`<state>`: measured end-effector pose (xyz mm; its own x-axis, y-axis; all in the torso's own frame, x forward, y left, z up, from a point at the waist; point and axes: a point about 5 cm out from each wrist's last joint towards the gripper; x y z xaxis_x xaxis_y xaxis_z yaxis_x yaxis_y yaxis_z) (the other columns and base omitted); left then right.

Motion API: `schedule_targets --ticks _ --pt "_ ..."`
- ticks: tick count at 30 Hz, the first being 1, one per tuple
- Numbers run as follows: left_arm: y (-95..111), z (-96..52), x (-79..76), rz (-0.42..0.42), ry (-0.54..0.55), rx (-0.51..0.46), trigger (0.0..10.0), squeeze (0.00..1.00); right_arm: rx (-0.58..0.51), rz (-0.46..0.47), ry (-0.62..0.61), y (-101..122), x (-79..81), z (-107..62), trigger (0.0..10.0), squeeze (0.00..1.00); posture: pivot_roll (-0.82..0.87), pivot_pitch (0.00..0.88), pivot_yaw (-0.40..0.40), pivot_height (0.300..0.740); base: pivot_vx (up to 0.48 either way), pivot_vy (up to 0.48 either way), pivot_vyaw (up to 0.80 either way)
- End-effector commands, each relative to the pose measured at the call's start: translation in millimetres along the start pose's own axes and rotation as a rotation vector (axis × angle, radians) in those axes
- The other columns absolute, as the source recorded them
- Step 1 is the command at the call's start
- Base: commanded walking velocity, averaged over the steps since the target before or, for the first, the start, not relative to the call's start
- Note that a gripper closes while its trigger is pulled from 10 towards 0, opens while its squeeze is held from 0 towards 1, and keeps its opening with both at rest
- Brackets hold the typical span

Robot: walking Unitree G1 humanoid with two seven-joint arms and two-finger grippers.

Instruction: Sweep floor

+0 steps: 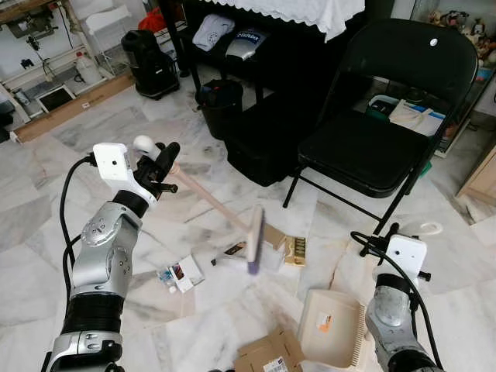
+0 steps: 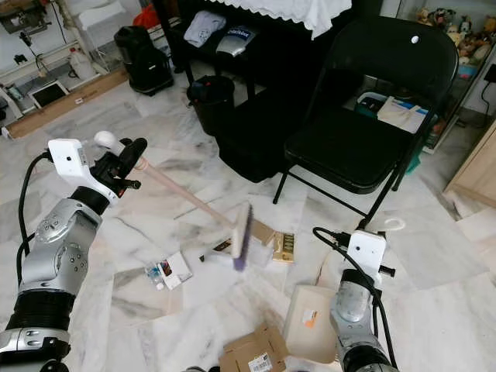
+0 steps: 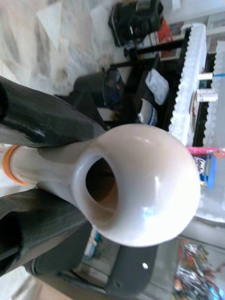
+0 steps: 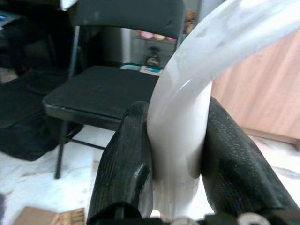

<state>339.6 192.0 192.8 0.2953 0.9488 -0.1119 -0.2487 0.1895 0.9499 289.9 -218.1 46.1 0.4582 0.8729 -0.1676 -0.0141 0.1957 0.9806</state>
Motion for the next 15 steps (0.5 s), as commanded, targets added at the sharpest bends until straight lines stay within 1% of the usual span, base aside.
schedule_targets --ticks 1,2,3,4,7,12,15 --pt "-3.0 -6.8 5.3 0.037 0.024 0.009 10.0 0.00 0.061 0.034 0.078 -7.7 13.6 -8.9 10.0 0.00 0.10 0.106 0.136 0.740 0.000 0.000 0.00" --pt "-3.0 -6.8 5.3 0.037 0.024 0.009 10.0 0.00 0.061 0.034 0.078 -7.7 13.6 -8.9 10.0 0.00 0.10 0.106 0.136 0.740 0.000 0.000 0.00" --pt "-7.3 -10.4 2.8 0.046 0.011 0.026 10.0 0.00 0.060 0.051 0.120 -6.5 17.4 -8.9 10.0 0.00 0.10 0.106 0.136 0.740 0.000 0.000 0.00" --pt "-7.3 -10.4 2.8 0.046 0.011 0.026 10.0 0.00 0.060 0.051 0.120 -6.5 17.4 -8.9 10.0 0.00 0.10 0.106 0.136 0.740 0.000 0.000 0.00" --pt "-13.4 -15.6 -0.3 0.066 0.007 0.049 10.0 0.00 0.053 0.047 0.171 -4.9 19.3 -7.3 10.0 0.00 0.09 0.115 0.128 0.740 0.000 0.000 0.00" --pt "-14.7 -18.0 -0.1 0.084 0.014 0.055 10.0 0.00 0.057 0.055 0.180 -5.1 17.7 -6.4 10.0 0.00 0.09 0.116 0.123 0.740 0.000 0.000 0.00" --pt "-17.0 -22.4 2.1 0.095 0.019 0.070 10.0 0.00 0.059 0.055 0.193 -5.4 17.2 -6.0 10.0 0.00 0.09 0.115 0.122 0.740 0.000 0.000 0.00"
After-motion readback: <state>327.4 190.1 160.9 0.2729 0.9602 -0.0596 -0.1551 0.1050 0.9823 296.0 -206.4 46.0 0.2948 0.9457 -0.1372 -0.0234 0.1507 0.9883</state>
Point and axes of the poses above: a point about 5 cm out from each wrist's last joint towards the gripper, its own z axis pointing out of the wrist towards the gripper, its own y axis along the axis of the wrist's last joint, x = y × z
